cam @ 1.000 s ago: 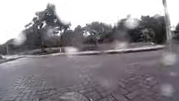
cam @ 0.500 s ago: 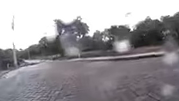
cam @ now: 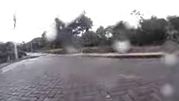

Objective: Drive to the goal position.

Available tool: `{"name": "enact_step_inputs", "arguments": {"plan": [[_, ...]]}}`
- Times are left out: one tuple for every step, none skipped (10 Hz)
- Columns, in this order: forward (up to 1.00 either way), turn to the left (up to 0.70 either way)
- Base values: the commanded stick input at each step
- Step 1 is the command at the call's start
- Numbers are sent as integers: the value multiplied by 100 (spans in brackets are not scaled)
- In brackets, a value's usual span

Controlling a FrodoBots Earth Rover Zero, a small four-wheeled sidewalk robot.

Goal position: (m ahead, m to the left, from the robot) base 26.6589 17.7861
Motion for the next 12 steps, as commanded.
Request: {"name": "enact_step_inputs", "arguments": {"plan": [[85,0],[85,0],[85,0],[85,0],[85,0],[85,3],[85,27],[85,25],[85,2],[85,0],[85,0],[85,0]]}}
